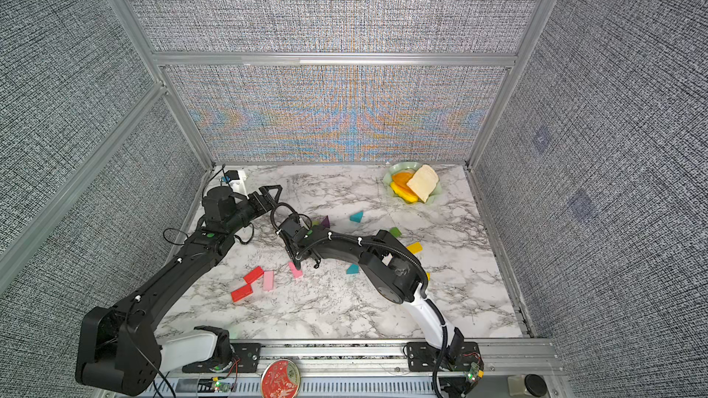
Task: Assemble a carrot with building blocks
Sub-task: Pick up the building block from the center of the board.
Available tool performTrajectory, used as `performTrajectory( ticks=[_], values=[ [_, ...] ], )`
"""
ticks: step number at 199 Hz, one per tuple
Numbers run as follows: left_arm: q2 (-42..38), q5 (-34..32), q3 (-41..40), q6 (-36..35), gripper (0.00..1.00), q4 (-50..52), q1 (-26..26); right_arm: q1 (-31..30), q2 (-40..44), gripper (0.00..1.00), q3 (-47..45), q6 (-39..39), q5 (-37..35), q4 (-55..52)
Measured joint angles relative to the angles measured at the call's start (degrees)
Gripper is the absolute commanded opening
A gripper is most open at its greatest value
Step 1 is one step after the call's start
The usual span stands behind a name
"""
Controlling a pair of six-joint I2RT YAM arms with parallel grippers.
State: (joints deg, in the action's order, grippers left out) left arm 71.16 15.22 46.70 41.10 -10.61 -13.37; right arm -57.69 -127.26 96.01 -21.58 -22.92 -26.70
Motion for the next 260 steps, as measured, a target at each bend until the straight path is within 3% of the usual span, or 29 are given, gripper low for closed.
performTrajectory(
  ticks=[117,131,165,223,260],
  values=[
    [-0.2,0.2,0.0,0.5,0.86,-0.5,0.0,-0.7,3.1,0.98,-0.2,1.3,1.9,-0.9],
    [-0.5,-0.2,0.0,0.6,0.86,-1.0,0.0,-1.6,5.1,0.92,-0.7,1.6,3.1,-1.4],
    [-1.3,-1.4,0.1,0.3,0.86,-0.3,0.1,-4.0,8.2,0.64,-3.4,3.0,7.4,-1.4],
    [-3.7,-9.4,0.8,-0.2,0.88,5.0,2.3,-5.5,6.2,0.61,-5.5,1.6,15.0,-0.8],
    [-5.7,-17.6,-0.4,1.0,0.89,6.2,2.9,-5.6,3.4,0.37,-5.0,0.5,16.4,0.0]
  ],
)
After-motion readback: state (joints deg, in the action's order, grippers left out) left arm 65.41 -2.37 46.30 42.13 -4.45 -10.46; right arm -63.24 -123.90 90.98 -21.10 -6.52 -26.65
